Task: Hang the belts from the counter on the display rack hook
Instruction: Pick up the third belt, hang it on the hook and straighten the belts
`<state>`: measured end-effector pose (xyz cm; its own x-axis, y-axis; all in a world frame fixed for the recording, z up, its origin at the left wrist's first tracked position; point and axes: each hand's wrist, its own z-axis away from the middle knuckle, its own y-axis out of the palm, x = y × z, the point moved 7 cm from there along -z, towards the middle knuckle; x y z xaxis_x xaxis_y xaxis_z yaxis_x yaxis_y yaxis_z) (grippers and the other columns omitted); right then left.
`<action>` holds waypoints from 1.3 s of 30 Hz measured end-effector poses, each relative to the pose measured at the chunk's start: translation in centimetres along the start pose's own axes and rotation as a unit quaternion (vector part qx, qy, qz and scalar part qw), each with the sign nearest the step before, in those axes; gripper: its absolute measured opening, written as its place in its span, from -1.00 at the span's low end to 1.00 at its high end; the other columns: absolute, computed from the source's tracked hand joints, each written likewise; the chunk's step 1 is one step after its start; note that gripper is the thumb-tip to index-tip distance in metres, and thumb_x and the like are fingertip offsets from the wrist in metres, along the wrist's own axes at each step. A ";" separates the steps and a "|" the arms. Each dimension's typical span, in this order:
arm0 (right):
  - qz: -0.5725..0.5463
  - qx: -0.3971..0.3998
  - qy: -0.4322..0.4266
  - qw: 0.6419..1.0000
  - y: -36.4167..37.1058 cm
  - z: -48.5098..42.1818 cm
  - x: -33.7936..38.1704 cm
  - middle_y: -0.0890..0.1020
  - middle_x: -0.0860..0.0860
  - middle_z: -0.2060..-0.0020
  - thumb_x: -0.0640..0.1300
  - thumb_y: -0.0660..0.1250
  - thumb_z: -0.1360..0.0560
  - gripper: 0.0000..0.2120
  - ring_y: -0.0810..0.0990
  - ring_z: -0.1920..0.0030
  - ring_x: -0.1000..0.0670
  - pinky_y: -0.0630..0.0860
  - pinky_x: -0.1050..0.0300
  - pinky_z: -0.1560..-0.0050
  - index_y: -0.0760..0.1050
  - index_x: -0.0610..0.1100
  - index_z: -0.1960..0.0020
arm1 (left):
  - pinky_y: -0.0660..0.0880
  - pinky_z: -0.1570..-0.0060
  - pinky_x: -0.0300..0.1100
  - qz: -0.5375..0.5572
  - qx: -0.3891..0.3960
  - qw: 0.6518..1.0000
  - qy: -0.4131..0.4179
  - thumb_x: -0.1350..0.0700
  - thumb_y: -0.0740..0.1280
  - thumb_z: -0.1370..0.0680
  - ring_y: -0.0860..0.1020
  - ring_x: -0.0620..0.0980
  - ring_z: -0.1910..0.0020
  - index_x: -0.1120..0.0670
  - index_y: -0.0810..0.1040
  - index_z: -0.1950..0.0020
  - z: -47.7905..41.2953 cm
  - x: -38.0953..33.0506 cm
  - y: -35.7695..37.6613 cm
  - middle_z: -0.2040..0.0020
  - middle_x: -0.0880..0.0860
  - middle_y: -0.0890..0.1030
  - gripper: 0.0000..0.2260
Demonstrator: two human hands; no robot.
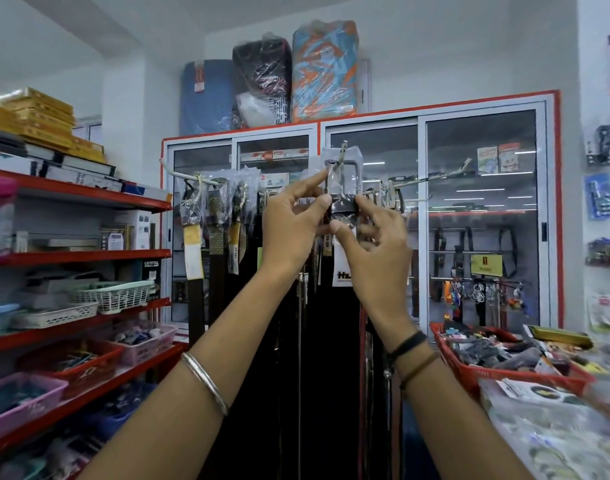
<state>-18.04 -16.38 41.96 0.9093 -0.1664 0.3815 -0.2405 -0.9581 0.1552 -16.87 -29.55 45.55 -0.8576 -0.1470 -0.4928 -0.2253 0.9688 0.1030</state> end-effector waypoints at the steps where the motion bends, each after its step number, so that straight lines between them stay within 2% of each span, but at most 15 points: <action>1: -0.001 0.006 -0.006 1.000 -0.1 0.0 -0.3 0.49 0.02 -0.11 -0.05 0.40 -0.46 -0.60 0.53 0.04 0.22 0.50 0.49 0.08 0.47 -0.04 -0.28 | 0.66 0.17 -0.18 -0.004 0.015 1.000 0.002 0.30 0.32 -0.54 0.59 -0.24 0.24 0.03 0.55 -0.26 0.2 0.2 -0.1 0.10 -0.07 0.56 -0.67; 3: 0.012 0.012 -0.027 1.000 -0.5 -0.1 -0.7 0.52 -0.02 -0.12 -0.06 0.33 -0.51 -0.66 0.55 0.01 0.18 0.52 0.44 0.03 0.48 -0.06 -0.27 | 0.64 0.18 -0.25 -0.038 0.045 0.998 0.009 0.29 0.30 -0.55 0.63 -0.14 0.14 0.01 0.50 -0.31 0.6 0.6 -0.4 -0.02 -0.06 0.58 -0.63; 6: 0.041 0.035 -0.070 0.996 -0.6 -0.1 -1.1 0.52 0.02 -0.16 -0.10 0.27 -0.55 -0.68 0.53 -0.16 0.04 0.52 0.09 -0.22 0.46 -0.07 -0.30 | 0.65 0.10 -0.18 -0.149 0.070 0.984 0.068 0.25 0.31 -0.56 0.62 -0.08 0.11 0.00 0.46 -0.36 1.1 0.6 -0.9 -0.11 -0.01 0.55 -0.62; 8: 0.065 0.063 -0.097 0.991 -0.3 0.0 -1.5 0.49 0.04 -0.21 -0.12 0.26 -0.56 -0.67 0.45 -0.28 0.04 0.42 0.02 -0.33 0.44 -0.07 -0.33 | 0.61 -0.05 -0.10 -0.280 0.069 0.944 0.157 0.17 0.32 -0.56 0.55 -0.09 0.03 0.00 0.43 -0.39 1.4 -0.1 -0.9 -0.16 -0.03 0.48 -0.60; 11: 0.090 0.087 -0.124 0.984 0.3 0.0 -2.1 0.46 0.03 -0.28 -0.12 0.25 -0.57 -0.64 0.38 -0.33 0.07 0.36 0.02 -0.38 0.40 -0.05 -0.36 | 0.41 -0.27 -0.17 -0.418 0.078 0.872 0.243 0.06 0.27 -0.58 0.37 -0.05 -0.36 -0.02 0.30 -0.47 1.3 -0.2 -0.6 -0.44 -0.02 0.31 -0.55; 13: 0.095 0.091 -0.133 0.982 0.6 0.0 -2.6 0.43 0.07 -0.30 -0.11 0.24 -0.58 -0.63 0.35 -0.35 0.09 0.35 0.01 -0.39 0.39 -0.05 -0.38 | 0.16 -0.40 -0.19 -0.469 0.097 0.839 0.259 0.03 0.20 -0.61 0.21 -0.03 -0.50 -0.03 0.22 -0.50 0.9 0.4 -0.5 -0.54 -0.04 0.20 -0.55; 15: 0.101 0.091 -0.141 0.981 0.8 -0.2 -3.0 0.42 0.06 -0.32 -0.10 0.24 -0.58 -0.63 0.33 -0.36 0.10 0.34 -0.01 -0.41 0.38 -0.05 -0.38 | 0.00 -0.46 -0.14 -0.500 0.114 0.817 0.264 0.02 0.14 -0.63 0.11 -0.04 -0.55 -0.04 0.17 -0.52 0.5 1.1 -0.4 -0.56 -0.07 0.16 -0.55; 18: 0.103 0.090 -0.151 0.979 1.1 -0.4 -3.6 0.41 0.00 -0.34 -0.09 0.26 -0.57 -0.63 0.37 -0.36 0.01 0.37 -0.09 -0.38 0.39 -0.07 -0.37 | -0.02 -0.49 -0.02 -0.525 0.119 0.804 0.252 -0.02 0.09 -0.64 0.06 -0.06 -0.56 -0.07 0.12 -0.52 -0.1 2.2 -0.8 -0.57 -0.10 0.13 -0.55; 21: 0.123 0.091 -0.169 0.974 1.6 -0.6 -4.1 0.41 -0.03 -0.34 -0.08 0.27 -0.56 -0.62 0.40 -0.34 -0.03 0.40 -0.13 -0.35 0.39 -0.08 -0.37 | -0.04 -0.48 0.00 -0.547 0.120 0.790 0.249 -0.08 0.06 -0.63 0.04 -0.06 -0.56 -0.10 0.09 -0.53 -0.5 3.3 -1.1 -0.57 -0.09 0.12 -0.54; 25: 0.150 0.083 -0.184 0.968 1.7 -0.8 -4.7 0.42 -0.04 -0.36 -0.07 0.24 -0.57 -0.60 0.40 -0.36 -0.04 0.42 -0.14 -0.33 0.37 -0.08 -0.39 | -0.06 -0.48 0.03 -0.558 0.128 0.785 0.237 -0.15 0.03 -0.60 0.00 -0.02 -0.57 -0.13 0.05 -0.53 -1.0 4.4 -1.3 -0.58 -0.07 0.08 -0.51; 29: 0.156 0.064 -0.187 0.968 1.7 -0.4 -4.6 0.42 -0.06 -0.37 -0.12 0.23 -0.58 -0.61 0.33 -0.41 0.00 0.35 -0.05 -0.40 0.36 -0.12 -0.40 | -0.11 -0.47 -0.02 -0.551 0.128 0.792 0.231 -0.15 0.05 -0.61 -0.01 -0.01 -0.57 -0.14 0.03 -0.53 -0.7 4.8 -1.2 -0.59 -0.05 0.07 -0.50; 34: 0.174 0.019 -0.179 0.968 1.1 1.0 -3.1 0.45 -0.06 -0.36 -0.15 0.20 -0.58 -0.62 0.36 -0.37 0.00 0.38 -0.12 -0.34 0.37 -0.12 -0.39 | 0.03 -0.50 0.05 -0.533 0.130 0.801 0.239 -0.14 0.05 -0.61 0.02 -0.01 -0.57 -0.11 0.15 -0.51 1.3 4.5 -2.0 -0.58 -0.03 0.13 -0.53; 37: 0.188 -0.027 -0.195 0.962 1.0 3.5 -1.1 0.51 -0.08 -0.29 -0.17 0.23 -0.56 -0.66 0.39 -0.31 0.03 0.37 -0.14 -0.30 0.43 -0.14 -0.33 | 0.11 -0.48 -0.01 -0.482 0.101 0.830 0.261 -0.07 0.11 -0.61 0.12 -0.02 -0.55 -0.03 0.32 -0.44 3.2 4.0 -4.6 -0.54 0.00 0.24 -0.60; 39: 0.181 -0.020 -0.215 0.960 2.2 5.6 0.2 0.55 -0.06 -0.24 -0.19 0.25 -0.55 -0.68 0.43 -0.28 0.03 0.34 -0.05 -0.29 0.46 -0.14 -0.30 | 0.15 -0.47 -0.05 -0.435 0.069 0.857 0.266 0.01 0.15 -0.61 0.18 -0.03 -0.52 0.03 0.39 -0.40 4.1 3.7 -7.3 -0.50 0.02 0.30 -0.64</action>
<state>-16.47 -19.79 37.27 0.8184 -0.5746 0.0074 -0.5712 -0.8119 0.1209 -16.49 -36.33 39.48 -0.4901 -0.8609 0.1365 -0.8616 0.4549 -0.2250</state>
